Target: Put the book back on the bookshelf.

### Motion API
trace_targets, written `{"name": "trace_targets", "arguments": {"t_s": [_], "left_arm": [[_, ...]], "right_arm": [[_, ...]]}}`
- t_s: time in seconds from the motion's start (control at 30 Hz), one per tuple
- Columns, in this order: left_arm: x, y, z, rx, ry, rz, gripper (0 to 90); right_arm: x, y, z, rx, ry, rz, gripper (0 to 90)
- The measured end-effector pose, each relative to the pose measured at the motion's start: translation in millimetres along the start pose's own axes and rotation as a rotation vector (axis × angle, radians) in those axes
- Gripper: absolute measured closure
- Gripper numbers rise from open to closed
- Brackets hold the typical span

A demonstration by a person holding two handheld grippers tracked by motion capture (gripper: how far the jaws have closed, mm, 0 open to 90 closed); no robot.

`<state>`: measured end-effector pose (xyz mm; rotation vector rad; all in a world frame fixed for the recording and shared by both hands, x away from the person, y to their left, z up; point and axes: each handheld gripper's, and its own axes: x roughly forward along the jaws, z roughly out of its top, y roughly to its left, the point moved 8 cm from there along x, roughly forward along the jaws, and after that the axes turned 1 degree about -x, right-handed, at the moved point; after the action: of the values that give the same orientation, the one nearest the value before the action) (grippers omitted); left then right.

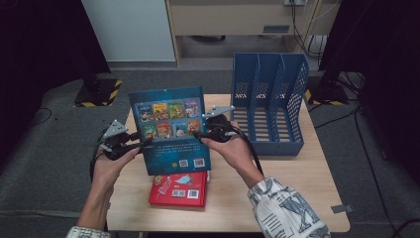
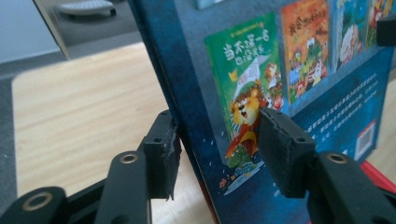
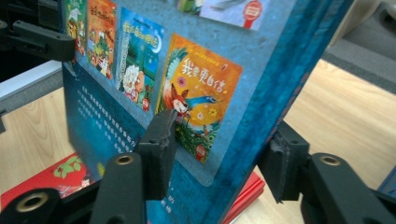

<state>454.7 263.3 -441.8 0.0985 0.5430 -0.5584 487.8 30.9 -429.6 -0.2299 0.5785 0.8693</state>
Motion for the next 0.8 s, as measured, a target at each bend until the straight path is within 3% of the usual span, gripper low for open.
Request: {"name": "trace_targets", "arguments": {"t_s": [0.03, 0.1, 0.4, 0.8], "left_arm": [[2.7, 0.8, 3.8, 0.03, 0.009, 0.019, 49.9], [5.5, 1.5, 6.9, 0.037, 0.008, 0.028, 49.6], [15.8, 9.1, 17.7, 0.029, -0.022, 0.044, 49.5], [25.1, 16.9, 35.2, 0.052, -0.002, 0.064, 49.1]], "right_arm": [[-1.0, -2.5, 2.5, -0.009, -0.006, -0.008, 52.5], [-0.6, -5.1, 3.7, -0.012, -0.014, -0.019, 52.5], [2.7, -14.6, 11.2, -0.013, -0.037, -0.045, 53.5], [4.4, -26.5, 21.8, -0.017, -0.063, -0.05, 56.9]]}}
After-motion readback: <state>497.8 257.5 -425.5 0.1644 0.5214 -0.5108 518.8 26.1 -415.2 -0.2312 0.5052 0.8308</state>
